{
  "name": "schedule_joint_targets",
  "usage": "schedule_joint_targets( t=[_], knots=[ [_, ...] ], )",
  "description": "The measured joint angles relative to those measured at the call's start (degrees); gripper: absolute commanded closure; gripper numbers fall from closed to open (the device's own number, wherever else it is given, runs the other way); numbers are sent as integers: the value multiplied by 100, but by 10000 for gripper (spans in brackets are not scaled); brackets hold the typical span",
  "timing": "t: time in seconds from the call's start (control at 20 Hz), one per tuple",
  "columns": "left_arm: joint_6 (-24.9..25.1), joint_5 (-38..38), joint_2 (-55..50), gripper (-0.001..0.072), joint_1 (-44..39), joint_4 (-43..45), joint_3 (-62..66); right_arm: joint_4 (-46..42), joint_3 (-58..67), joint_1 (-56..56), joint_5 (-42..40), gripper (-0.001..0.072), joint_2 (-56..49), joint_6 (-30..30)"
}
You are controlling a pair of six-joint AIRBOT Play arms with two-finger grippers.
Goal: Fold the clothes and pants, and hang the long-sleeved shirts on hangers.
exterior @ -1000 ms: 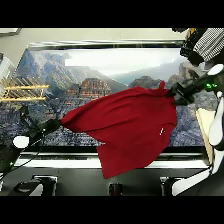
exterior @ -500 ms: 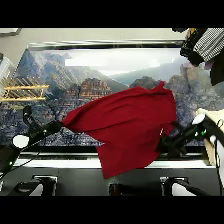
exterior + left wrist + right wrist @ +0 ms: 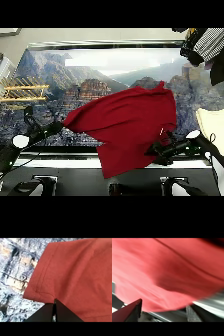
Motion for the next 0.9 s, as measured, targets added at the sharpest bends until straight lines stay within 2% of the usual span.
schedule_joint_targets(
  t=[0.05,0.1,0.3,0.4,0.65,0.75,0.9],
  knots=[
    [0,-9,0,684,0,0,0,68,-17,164,-195,552,-4,-9],
    [0,-11,0,684,0,-2,4,120,-26,369,-483,673,-13,-31],
    [50,-31,31,685,26,-50,365,111,538,887,-940,675,-2,-184],
    [330,-33,72,684,81,-59,973,-166,1456,970,-702,674,118,-262],
    [1228,-13,179,685,149,-85,3799,-1698,5246,1036,-785,674,695,-319],
    [1390,-63,221,684,157,-96,4994,-2159,6835,1040,-1025,674,979,-302],
    [1513,-422,402,684,157,-96,6304,-2474,8258,1047,-1163,674,1443,-157]
  ],
)
